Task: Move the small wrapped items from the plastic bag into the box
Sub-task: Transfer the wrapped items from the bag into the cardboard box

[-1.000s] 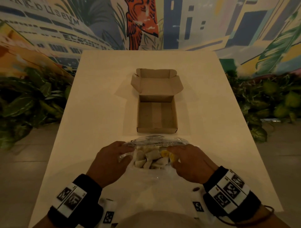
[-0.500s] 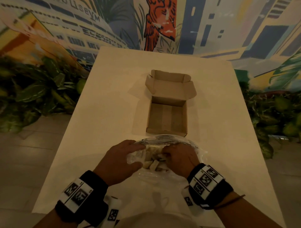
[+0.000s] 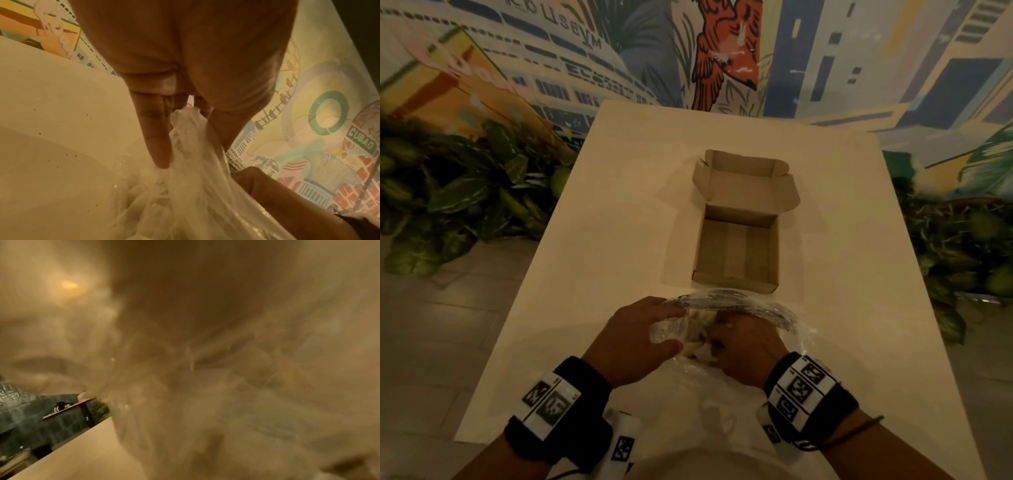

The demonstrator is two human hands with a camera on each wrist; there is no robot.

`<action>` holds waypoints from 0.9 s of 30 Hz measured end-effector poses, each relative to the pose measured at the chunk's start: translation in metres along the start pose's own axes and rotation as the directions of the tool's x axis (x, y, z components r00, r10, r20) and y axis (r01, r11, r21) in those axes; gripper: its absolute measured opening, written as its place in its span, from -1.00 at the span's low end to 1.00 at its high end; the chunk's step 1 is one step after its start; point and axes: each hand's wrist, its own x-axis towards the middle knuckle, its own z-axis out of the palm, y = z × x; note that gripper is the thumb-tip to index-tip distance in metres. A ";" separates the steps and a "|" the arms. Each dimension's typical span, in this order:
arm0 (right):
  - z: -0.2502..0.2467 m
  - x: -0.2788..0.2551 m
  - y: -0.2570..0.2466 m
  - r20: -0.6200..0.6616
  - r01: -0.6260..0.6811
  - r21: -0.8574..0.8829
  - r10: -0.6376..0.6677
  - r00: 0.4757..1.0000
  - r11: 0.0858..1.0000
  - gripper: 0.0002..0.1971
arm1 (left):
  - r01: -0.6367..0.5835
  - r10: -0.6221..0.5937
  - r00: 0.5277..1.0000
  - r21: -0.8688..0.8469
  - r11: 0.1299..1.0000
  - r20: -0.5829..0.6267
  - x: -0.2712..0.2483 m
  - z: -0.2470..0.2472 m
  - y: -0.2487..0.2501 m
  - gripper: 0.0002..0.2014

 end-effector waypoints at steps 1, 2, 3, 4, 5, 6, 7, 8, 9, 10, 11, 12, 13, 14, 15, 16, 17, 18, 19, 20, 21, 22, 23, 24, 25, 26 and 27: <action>0.001 -0.001 0.002 -0.012 0.015 0.018 -0.014 1.000 1.000 -0.72 | -0.003 0.003 1.000 -0.001 1.000 0.000 0.000 0.000 0.001 -0.36; 0.002 -0.002 0.002 -0.012 0.029 0.041 -0.028 1.000 0.999 -0.69 | -0.002 0.002 1.000 -0.005 1.000 0.002 0.000 0.001 0.002 -0.36; 0.004 -0.001 0.002 0.011 0.035 0.060 -0.036 0.999 0.998 -0.66 | 0.000 0.000 1.000 -0.009 1.000 0.007 0.001 0.001 0.003 -0.35; 0.007 0.001 0.000 0.047 0.037 0.072 -0.041 0.998 0.997 -0.64 | 0.002 -0.002 1.000 -0.009 1.000 0.013 0.001 0.002 0.003 -0.35; 0.011 0.003 0.000 0.083 0.042 0.075 -0.048 0.995 0.996 -0.64 | 0.002 -0.002 1.000 -0.004 1.000 0.019 0.001 0.002 0.004 -0.36; 0.015 0.005 -0.001 0.104 0.051 0.064 -0.057 0.993 0.997 -0.65 | 0.002 -0.002 1.000 0.003 1.000 0.025 0.001 0.003 0.004 -0.38; 0.017 0.006 -0.001 0.097 0.061 0.050 -0.065 0.993 0.997 -0.67 | 0.003 -0.003 1.000 0.009 1.000 0.029 0.001 0.003 0.005 -0.39; 0.016 0.005 -0.002 0.074 0.060 0.045 -0.063 0.995 0.997 -0.69 | 0.003 -0.004 1.000 0.009 1.000 0.029 0.000 0.003 0.005 -0.39; 0.015 0.004 -0.001 0.022 0.065 0.060 -0.066 0.998 0.996 -0.72 | 0.003 -0.003 1.000 0.004 1.000 0.026 0.000 0.002 0.004 -0.38; 0.011 0.002 -0.001 -0.040 0.076 0.083 -0.073 0.997 0.994 -0.74 | 0.002 -0.002 1.000 0.001 1.000 0.019 -0.001 0.002 0.004 -0.37; 0.008 -0.001 -0.001 -0.097 0.090 0.112 -0.079 0.992 0.990 -0.75 | 0.002 -0.002 1.000 0.001 1.000 0.013 -0.001 0.001 0.004 -0.37; 0.003 -0.005 -0.001 -0.159 0.106 0.131 -0.084 0.984 0.986 -0.75 | 0.004 -0.004 1.000 0.001 1.000 0.010 -0.001 0.001 0.003 -0.39; 0.000 -0.008 -0.001 -0.232 0.118 0.152 -0.080 0.969 0.981 -0.75 | 0.008 -0.008 1.000 0.000 1.000 0.007 -0.001 0.000 0.004 -0.42; -0.002 -0.010 -0.001 -0.303 0.122 0.169 -0.067 0.951 0.978 -0.75 | 0.012 -0.012 1.000 -0.001 1.000 0.006 -0.001 0.000 0.004 -0.45; -0.003 -0.013 0.000 -0.365 0.128 0.178 -0.056 0.929 0.976 -0.76 | 0.014 -0.014 1.000 -0.002 1.000 0.007 -0.001 0.000 0.005 -0.46; -0.004 -0.014 0.000 -0.394 0.116 0.181 -0.036 0.918 0.977 -0.77 | 0.015 -0.015 1.000 -0.004 1.000 0.010 -0.001 0.000 0.005 -0.46; -0.003 -0.016 0.001 -0.397 0.091 0.182 -0.011 0.918 0.979 -0.80 | 0.012 -0.012 1.000 -0.011 1.000 0.013 -0.001 -0.001 0.006 -0.43; -0.002 -0.020 0.000 -0.368 0.058 0.185 0.015 0.930 0.981 -0.82 | 0.007 -0.007 1.000 -0.016 1.000 0.018 -0.001 0.000 0.007 -0.38; -0.001 -0.022 0.000 -0.376 0.051 0.203 0.030 0.926 0.978 -0.84 | 0.005 -0.005 1.000 -0.018 1.000 0.026 -0.001 0.000 0.007 -0.34; -0.002 -0.024 0.001 -0.422 0.055 0.228 0.047 0.905 0.972 -0.85 | 0.006 -0.005 1.000 -0.015 1.000 0.031 0.000 -0.001 0.007 -0.31; -0.001 -0.025 0.002 -0.469 0.065 0.250 0.063 0.881 0.966 -0.87 | 0.010 -0.009 1.000 -0.015 1.000 0.030 0.000 -0.001 0.007 -0.29; -0.002 -0.026 0.002 -0.489 0.057 0.259 0.080 0.869 0.964 -0.86 | 0.012 -0.012 0.999 -0.021 1.000 0.031 -0.001 0.000 0.007 -0.28; 0.000 -0.026 0.003 -0.454 0.035 0.268 0.094 0.886 0.963 -0.84 | 0.013 -0.012 0.999 -0.028 1.000 0.040 -0.001 0.000 0.008 -0.26; 0.001 -0.027 0.003 -0.383 0.008 0.296 0.111 0.917 0.955 -0.81 | 0.013 -0.011 0.998 -0.033 0.999 0.057 -0.002 0.001 0.008 -0.24; 0.000 -0.028 0.005 -0.331 -0.030 0.350 0.154 0.931 0.936 -0.82 | 0.011 -0.009 0.997 -0.029 1.000 0.075 -0.002 0.001 0.009 -0.22; -0.004 -0.029 0.007 -0.335 -0.070 0.441 0.237 0.912 0.895 -0.87 | 0.015 -0.013 0.996 -0.020 1.000 0.089 -0.002 0.001 0.008 -0.20; -0.013 -0.030 0.009 -0.361 -0.082 0.565 0.335 0.871 0.821 -0.91 | 0.025 -0.024 0.996 -0.016 1.000 0.091 -0.002 0.000 0.007 -0.18</action>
